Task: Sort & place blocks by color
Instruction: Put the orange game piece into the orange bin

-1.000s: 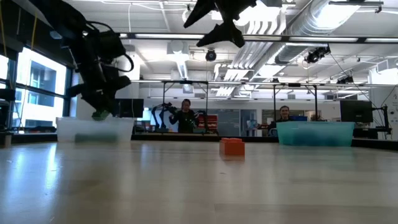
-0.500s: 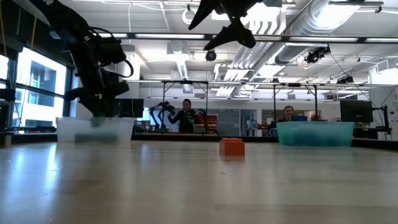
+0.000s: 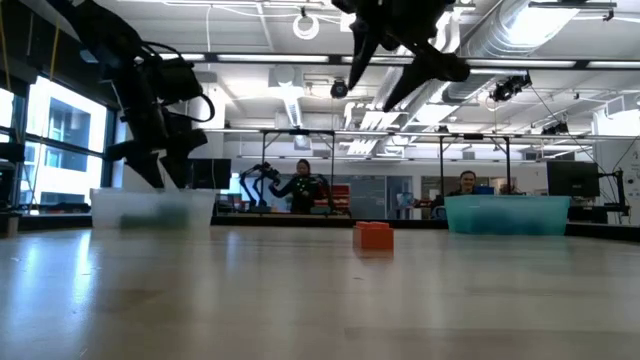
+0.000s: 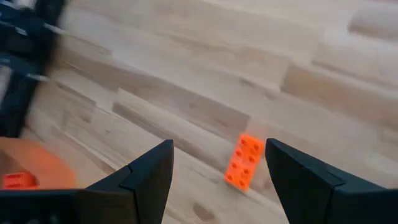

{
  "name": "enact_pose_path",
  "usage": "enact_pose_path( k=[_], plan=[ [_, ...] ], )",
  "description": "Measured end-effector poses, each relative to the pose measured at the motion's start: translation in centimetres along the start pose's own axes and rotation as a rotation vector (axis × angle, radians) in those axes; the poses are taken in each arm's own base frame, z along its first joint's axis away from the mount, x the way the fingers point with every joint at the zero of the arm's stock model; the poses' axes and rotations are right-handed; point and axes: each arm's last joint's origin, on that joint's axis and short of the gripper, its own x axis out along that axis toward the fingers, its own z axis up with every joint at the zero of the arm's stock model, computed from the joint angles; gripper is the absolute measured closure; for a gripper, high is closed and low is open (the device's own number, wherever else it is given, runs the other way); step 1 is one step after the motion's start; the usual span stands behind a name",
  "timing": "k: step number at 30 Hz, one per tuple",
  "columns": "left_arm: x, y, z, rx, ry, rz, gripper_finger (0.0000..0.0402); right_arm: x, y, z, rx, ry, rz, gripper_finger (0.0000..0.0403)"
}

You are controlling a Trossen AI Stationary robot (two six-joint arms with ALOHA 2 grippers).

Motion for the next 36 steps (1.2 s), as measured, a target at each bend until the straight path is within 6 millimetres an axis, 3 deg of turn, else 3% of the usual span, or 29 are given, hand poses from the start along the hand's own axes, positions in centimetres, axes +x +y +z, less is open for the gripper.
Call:
enact_pose_path(
  k=[6,15,21,36],
  plan=[
    [-1.3,-0.2,0.5,-0.003,-0.017,-0.072,0.0161,2.8,0.4,-1.9,0.012,0.081,-0.068,0.0162],
    [-6.1,-0.8,3.7,0.002,-0.051,-0.1,0.0161,6.9,0.6,-3.5,0.014,0.183,-0.125,0.0162],
    [-8.5,-2.0,4.6,0.044,-0.06,-0.13,0.0161,9.3,0.2,-4.2,0.004,0.225,-0.184,0.0162],
    [-9.5,-4.6,3.3,0.17,-0.003,-0.178,0.0161,13.8,-0.7,-5.5,-0.02,0.305,-0.247,0.0162]
  ],
)
